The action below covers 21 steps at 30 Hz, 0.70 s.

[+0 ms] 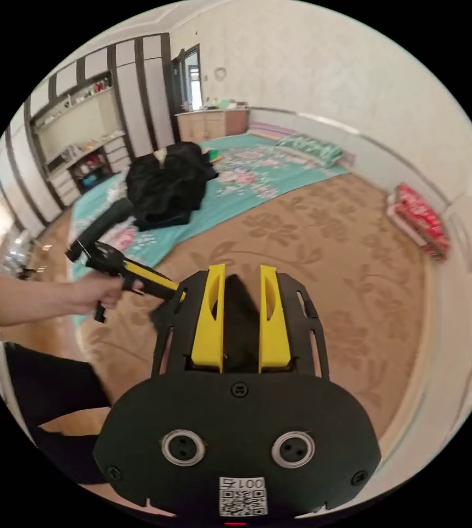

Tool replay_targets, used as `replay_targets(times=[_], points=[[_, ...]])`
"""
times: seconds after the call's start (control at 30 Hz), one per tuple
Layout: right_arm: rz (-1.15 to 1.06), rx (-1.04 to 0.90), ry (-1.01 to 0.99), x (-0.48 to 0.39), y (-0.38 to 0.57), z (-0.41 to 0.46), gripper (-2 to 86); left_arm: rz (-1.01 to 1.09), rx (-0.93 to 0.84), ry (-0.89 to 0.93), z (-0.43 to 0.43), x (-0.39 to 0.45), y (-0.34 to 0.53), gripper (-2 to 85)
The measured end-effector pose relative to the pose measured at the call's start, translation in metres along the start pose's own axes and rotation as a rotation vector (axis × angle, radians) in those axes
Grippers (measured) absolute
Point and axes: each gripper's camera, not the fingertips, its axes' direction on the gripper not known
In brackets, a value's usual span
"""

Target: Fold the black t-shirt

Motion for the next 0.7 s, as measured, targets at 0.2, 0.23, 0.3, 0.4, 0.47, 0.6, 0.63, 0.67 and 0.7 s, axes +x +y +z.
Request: replay_targets(times=[0.2, 0.23, 0.3, 0.4, 0.47, 0.6, 0.63, 0.67, 0.7], points=[[0.009, -0.070, 0.314, -0.015, 0.046, 0.007, 7.3, -0.073, 0.054, -0.042, -0.018, -0.006, -0.016, -1.1], [0.032, -0.127, 0.279, -0.017, 0.053, 0.013, 7.1, -0.034, 0.048, -0.042, -0.019, 0.001, -0.015, -0.5], [0.051, -0.163, 0.307, -0.024, 0.060, 0.018, 6.9, 0.030, 0.024, -0.048, -0.019, 0.013, -0.011, 1.0], [0.127, -0.200, 0.349, -0.033, 0.066, 0.024, 7.9, 0.126, -0.025, -0.050, -0.013, 0.032, -0.005, 4.3], [0.191, -0.240, 0.272, -0.029, 0.065, 0.032, 9.5, 0.176, -0.055, -0.066, -0.009, 0.042, -0.006, 6.3], [0.171, -0.262, 0.200, -0.014, 0.055, 0.046, 11.9, 0.258, -0.088, -0.116, -0.001, 0.060, -0.029, 7.5], [0.155, -0.290, 0.182, -0.006, 0.051, 0.054, 12.1, 0.274, -0.109, -0.129, 0.003, 0.063, -0.039, 6.8], [0.127, -0.313, 0.157, 0.003, 0.046, 0.063, 11.8, 0.278, -0.123, -0.135, 0.005, 0.064, -0.044, 6.1], [0.112, -0.321, 0.145, 0.008, 0.044, 0.067, 10.9, 0.294, -0.153, -0.132, 0.010, 0.065, -0.054, 4.8]])
